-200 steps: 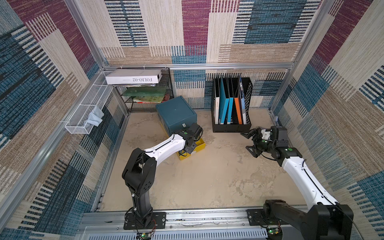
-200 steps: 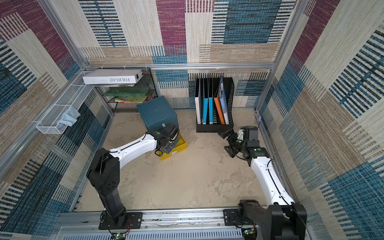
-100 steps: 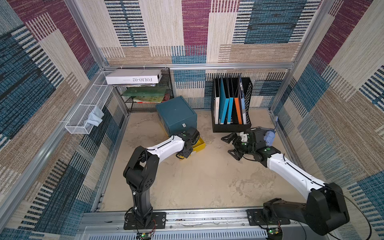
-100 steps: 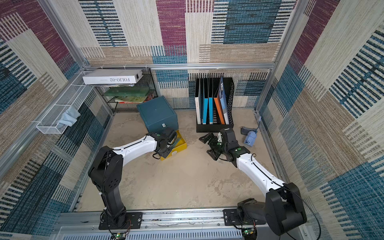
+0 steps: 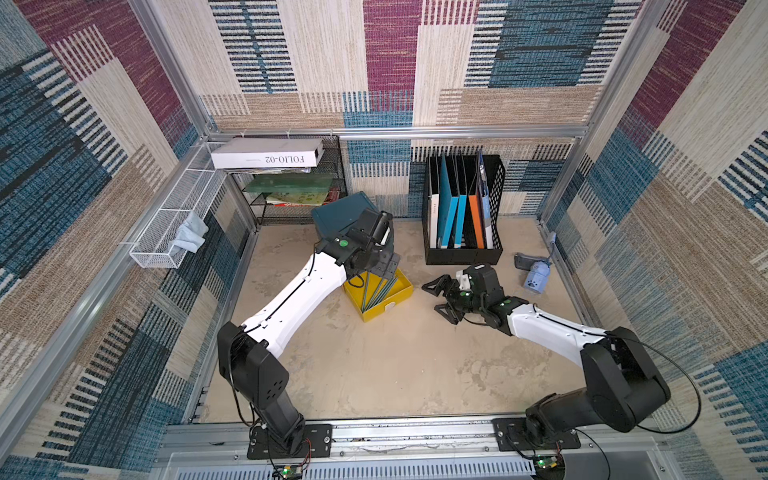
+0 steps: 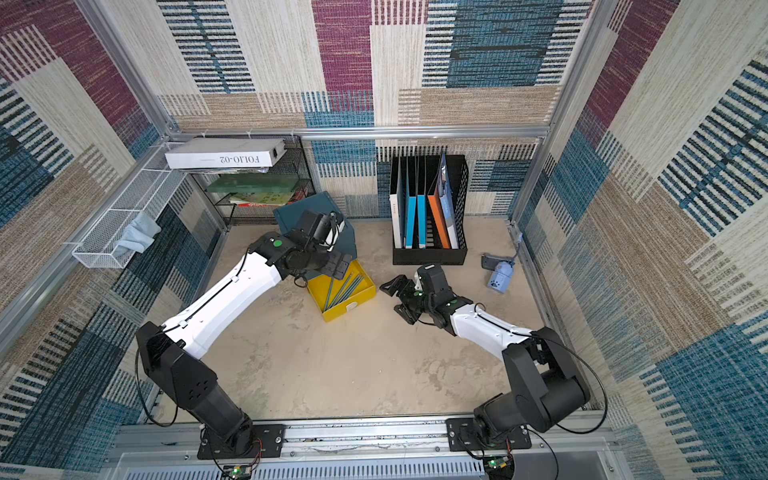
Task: Please place the pencils in the drawer according to their color
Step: Close the drawer in the storage box.
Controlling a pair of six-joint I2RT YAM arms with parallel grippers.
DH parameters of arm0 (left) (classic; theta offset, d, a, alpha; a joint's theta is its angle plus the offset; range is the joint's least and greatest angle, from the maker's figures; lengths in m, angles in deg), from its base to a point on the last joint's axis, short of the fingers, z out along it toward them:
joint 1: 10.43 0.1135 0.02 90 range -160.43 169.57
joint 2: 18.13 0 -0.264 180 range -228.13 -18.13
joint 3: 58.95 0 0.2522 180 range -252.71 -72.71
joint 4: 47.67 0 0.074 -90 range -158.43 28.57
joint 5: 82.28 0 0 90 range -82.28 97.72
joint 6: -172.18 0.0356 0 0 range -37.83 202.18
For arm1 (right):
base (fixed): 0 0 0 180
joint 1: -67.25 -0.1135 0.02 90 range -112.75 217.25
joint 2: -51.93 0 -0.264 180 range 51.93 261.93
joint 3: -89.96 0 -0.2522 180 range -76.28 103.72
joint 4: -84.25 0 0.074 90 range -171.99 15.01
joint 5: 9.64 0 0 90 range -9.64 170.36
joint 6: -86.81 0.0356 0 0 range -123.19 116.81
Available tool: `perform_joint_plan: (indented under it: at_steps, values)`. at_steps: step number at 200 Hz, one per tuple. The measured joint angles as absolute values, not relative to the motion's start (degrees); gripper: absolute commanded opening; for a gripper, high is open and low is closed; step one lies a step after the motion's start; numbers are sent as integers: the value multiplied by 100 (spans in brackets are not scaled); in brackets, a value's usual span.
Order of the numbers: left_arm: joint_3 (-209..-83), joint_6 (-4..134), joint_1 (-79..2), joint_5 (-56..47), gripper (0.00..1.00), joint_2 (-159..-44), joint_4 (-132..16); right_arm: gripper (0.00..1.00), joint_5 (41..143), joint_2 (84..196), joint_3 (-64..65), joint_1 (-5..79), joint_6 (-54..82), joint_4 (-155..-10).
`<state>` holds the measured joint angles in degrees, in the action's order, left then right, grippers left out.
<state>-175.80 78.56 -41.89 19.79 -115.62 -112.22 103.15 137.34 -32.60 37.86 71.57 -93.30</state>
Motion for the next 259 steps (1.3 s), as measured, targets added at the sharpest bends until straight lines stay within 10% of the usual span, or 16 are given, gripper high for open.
perform_joint_plan:
  at_steps: [53, 259]
  values:
    - [-19217, 7622, -3352, 2390, 99, -12561, -11864, 0, 10330, 14763, -3207, 3277, 7511, -10661]
    - [-18812, 7073, -2751, 2530, 98, -13263, -10745, 0, 10168, 18153, -390, 3023, 8635, -12527]
